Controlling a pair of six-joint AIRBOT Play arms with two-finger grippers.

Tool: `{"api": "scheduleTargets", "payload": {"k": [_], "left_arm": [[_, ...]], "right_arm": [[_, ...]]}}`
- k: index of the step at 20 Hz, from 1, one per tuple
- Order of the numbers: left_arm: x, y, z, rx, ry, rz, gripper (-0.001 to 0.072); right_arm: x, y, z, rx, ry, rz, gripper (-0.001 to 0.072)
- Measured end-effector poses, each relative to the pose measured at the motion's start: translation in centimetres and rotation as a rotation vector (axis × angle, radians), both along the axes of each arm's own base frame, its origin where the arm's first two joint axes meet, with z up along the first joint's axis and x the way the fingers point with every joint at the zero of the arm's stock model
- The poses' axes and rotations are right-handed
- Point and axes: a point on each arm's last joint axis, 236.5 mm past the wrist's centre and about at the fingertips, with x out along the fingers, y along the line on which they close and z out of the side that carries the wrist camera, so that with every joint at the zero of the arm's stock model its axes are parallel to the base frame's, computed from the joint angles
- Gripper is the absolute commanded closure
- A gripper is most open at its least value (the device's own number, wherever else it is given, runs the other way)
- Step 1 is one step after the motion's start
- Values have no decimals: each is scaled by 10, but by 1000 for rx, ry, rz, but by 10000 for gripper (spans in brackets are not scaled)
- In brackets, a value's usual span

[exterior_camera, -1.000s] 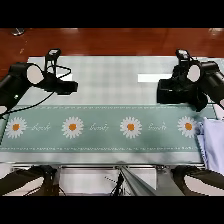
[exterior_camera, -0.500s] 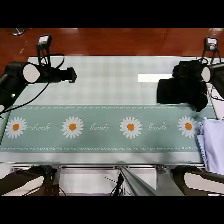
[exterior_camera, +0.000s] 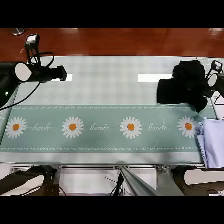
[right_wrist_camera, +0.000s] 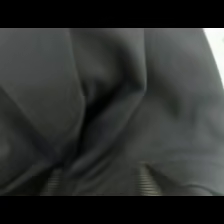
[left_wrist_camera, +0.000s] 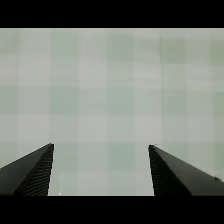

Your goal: Fold the shirts.

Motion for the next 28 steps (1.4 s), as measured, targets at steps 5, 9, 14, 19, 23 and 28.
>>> {"api": "scheduleTargets", "payload": {"k": [5, 9, 14, 19, 23, 28], "left_arm": [[-12, 41, 5, 29, 61, 65, 3], [-47, 86, 37, 21, 80, 170, 3], [-124, 66, 52, -96, 27, 182, 4], [-183, 26, 28, -197, 8, 121, 4], [-196, 5, 21, -267, 3, 85, 4], [-200, -9, 20, -324, 7, 67, 5]], "right_arm": [[-13, 30, -3, 131, 106, 92, 689], [27, 66, 90, 186, -72, 230, 690], [56, 129, 330, 69, -624, 405, 690], [-23, 204, 537, -31, -1087, 583, 690], [-91, 265, 597, -20, -1222, 765, 690], [-115, 354, 512, 143, -960, 1033, 690]]}}
